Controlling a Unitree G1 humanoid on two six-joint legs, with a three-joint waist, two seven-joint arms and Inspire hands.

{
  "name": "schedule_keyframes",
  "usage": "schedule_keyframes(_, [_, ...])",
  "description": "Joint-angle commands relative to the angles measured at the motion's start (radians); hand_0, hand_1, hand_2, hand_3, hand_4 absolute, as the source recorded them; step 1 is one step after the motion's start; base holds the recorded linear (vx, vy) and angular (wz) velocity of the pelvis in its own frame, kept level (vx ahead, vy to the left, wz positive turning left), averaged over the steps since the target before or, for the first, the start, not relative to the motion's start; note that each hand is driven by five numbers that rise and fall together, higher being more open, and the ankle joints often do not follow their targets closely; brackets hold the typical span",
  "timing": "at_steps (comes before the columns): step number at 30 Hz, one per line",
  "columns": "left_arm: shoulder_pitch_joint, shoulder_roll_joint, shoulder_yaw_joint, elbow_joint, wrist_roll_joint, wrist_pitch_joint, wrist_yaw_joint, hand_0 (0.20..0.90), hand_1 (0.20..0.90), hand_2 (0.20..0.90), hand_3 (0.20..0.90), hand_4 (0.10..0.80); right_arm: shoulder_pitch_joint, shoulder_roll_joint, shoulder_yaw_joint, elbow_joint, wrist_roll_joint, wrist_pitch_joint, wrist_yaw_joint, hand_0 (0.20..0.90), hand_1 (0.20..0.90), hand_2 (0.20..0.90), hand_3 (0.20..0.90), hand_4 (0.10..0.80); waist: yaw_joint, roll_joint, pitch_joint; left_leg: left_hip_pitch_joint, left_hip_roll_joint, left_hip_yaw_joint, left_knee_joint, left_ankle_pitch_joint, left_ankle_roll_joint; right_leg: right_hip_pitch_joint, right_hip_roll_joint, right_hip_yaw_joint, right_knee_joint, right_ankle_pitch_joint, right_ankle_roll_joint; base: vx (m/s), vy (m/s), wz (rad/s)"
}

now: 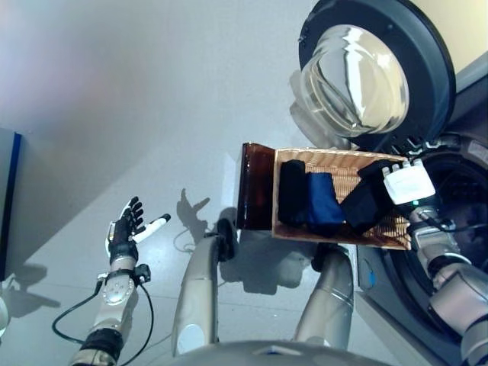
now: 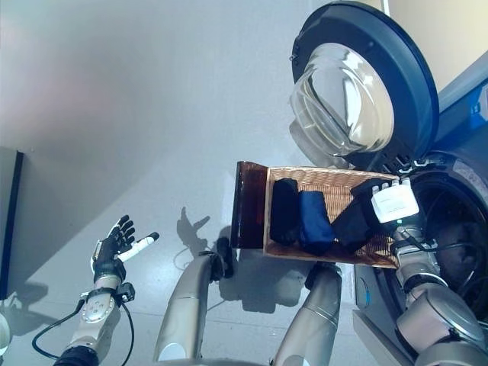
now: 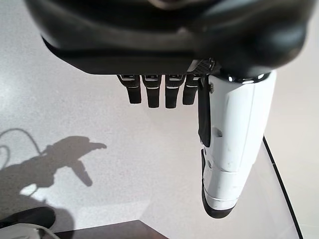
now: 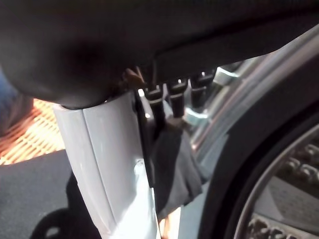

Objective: Pick up the clothes and place them into the washing machine

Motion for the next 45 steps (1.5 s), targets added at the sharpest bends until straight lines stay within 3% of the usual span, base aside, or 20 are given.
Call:
schedule_keyframes(1, [0.062,0.087,0.059,-0.061,-0.013,-0.081,0.024,0.900,0.900,0.900,0.900,0.800,-0.025,-0.090,0.001,-0.010,0.009,0.043,-0.048,0.900,0.900,0.900,0.900,0.800,0.007,-0.005,-0.049,0.018,0.055,-0.059,0.008,-0.009,-0.117,-0.002,0.013,0.087,-0.026,0.062,-0.035,0.000,0.000,0.00])
schedule_keyframes(32, [0.082,0.086,0.086,-0.167,-0.005,-0.079,0.024,0.900,0.900,0.900,0.900,0.800,0.001,0.056,0.032,0.078,0.036,0.070,-0.024,0.900,0.900,0.900,0.900,0.800,0.021,0.014,-0.038,-0.124,0.075,-0.089,0.277,-0.125,-0.093,-0.158,0.015,0.169,0.241,-0.071,-0.066,-0.003,-0.004,0.00])
schedule_keyframes(33, [0.085,0.088,0.088,-0.184,-0.002,-0.077,0.025,0.900,0.900,0.900,0.900,0.800,0.000,0.056,0.035,0.078,0.036,0.071,-0.020,0.546,0.546,0.546,0.546,0.547,0.021,0.013,-0.038,-0.123,0.076,-0.089,0.281,-0.127,-0.092,-0.157,0.014,0.170,0.247,-0.074,-0.067,0.000,0.000,0.00])
schedule_keyframes(34, [0.087,0.090,0.093,-0.188,0.004,-0.074,0.026,0.900,0.900,0.900,0.900,0.800,-0.001,0.058,0.033,0.078,0.039,0.073,-0.021,0.307,0.307,0.307,0.307,0.376,0.021,0.013,-0.039,-0.123,0.075,-0.088,0.283,-0.130,-0.091,-0.156,0.013,0.168,0.248,-0.077,-0.067,0.011,0.012,0.04])
schedule_keyframes(35, [0.089,0.088,0.094,-0.181,0.006,-0.072,0.026,0.900,0.900,0.900,0.900,0.800,0.001,0.058,0.028,0.079,0.042,0.074,-0.020,0.200,0.200,0.200,0.200,0.300,0.021,0.012,-0.040,-0.122,0.076,-0.087,0.285,-0.130,-0.091,-0.155,0.012,0.168,0.248,-0.077,-0.067,0.012,0.007,0.04])
schedule_keyframes(45, [0.090,0.094,0.116,-0.186,0.023,-0.063,0.024,0.900,0.900,0.900,0.900,0.800,0.014,0.040,0.000,0.088,0.058,0.083,-0.008,0.200,0.200,0.200,0.200,0.300,0.018,0.001,-0.045,-0.111,0.074,-0.088,0.279,-0.136,-0.090,-0.140,0.011,0.164,0.234,-0.078,-0.063,0.000,0.000,0.00])
